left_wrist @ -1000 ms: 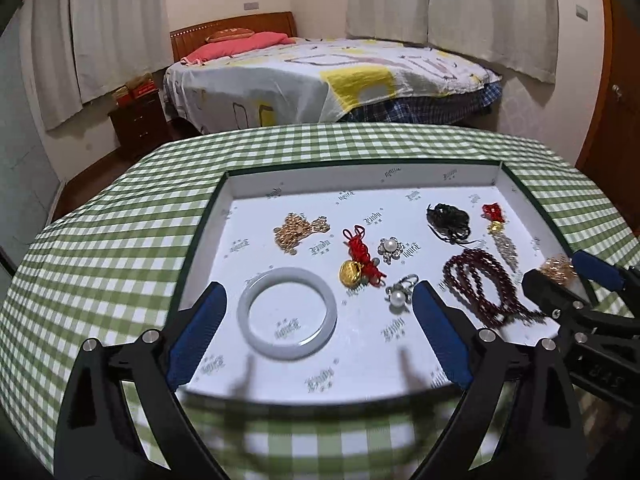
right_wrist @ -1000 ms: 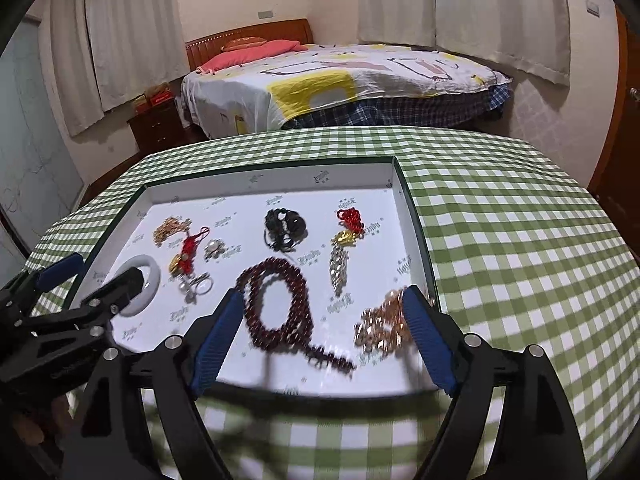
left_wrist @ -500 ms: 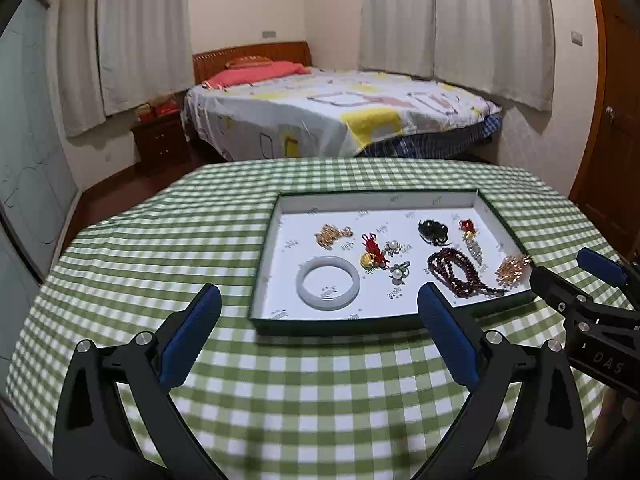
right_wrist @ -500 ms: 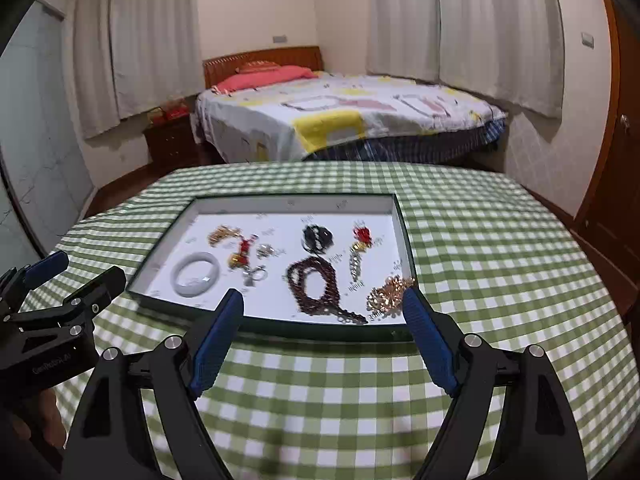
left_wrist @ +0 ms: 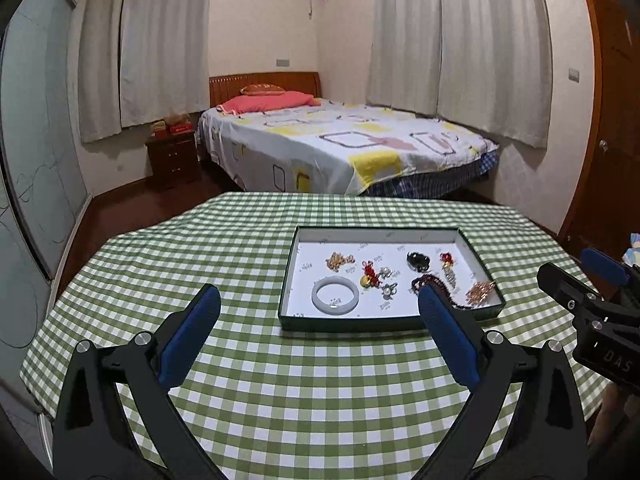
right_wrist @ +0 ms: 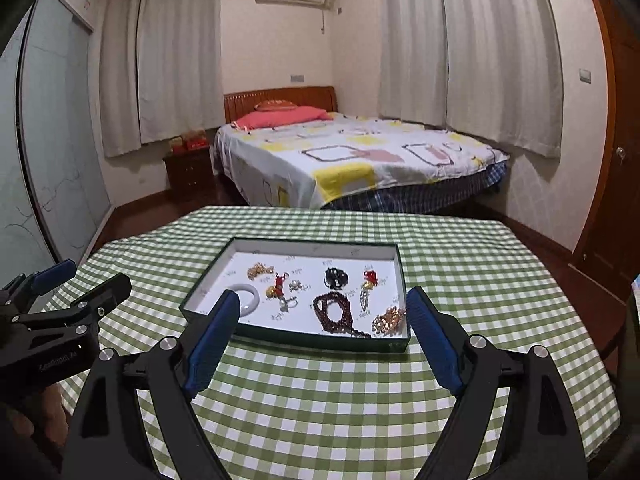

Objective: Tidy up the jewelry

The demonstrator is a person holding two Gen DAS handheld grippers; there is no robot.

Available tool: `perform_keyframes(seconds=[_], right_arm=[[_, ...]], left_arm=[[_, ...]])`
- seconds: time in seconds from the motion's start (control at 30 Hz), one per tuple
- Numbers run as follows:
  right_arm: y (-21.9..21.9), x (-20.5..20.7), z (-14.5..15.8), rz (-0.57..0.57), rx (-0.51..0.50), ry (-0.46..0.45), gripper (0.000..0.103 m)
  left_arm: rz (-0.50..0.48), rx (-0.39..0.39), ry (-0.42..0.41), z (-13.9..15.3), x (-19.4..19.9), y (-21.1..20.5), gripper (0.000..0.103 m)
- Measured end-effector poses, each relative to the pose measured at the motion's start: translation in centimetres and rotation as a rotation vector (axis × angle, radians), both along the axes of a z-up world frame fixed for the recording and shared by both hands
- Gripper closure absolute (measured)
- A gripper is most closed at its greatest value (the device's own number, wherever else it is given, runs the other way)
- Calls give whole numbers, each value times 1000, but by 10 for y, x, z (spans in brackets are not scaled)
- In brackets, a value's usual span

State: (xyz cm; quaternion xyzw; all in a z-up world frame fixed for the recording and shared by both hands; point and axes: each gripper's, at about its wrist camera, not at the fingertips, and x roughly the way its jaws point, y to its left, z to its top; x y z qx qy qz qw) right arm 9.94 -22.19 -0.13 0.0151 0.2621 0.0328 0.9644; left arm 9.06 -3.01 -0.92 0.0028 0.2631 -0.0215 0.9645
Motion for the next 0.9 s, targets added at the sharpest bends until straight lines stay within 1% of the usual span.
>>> perform_keyframes(seconds=[0.17,0.3,0.47,0.9], right_arm=[[0,-11,11,1,0,-23,21],[-1,-17,18,2,3,-47,21],[-1,-23,22,1,1,-65,21],[0,-28,25,0,-3,-78,21]], left_arm=[[-5,-10,-40,17,-16,0,6],[-7,-12,-60,25,-23,1,6],[-12,-8,-60,26,-25,1,6],[-10,-14,-65,28,-27,2,6]])
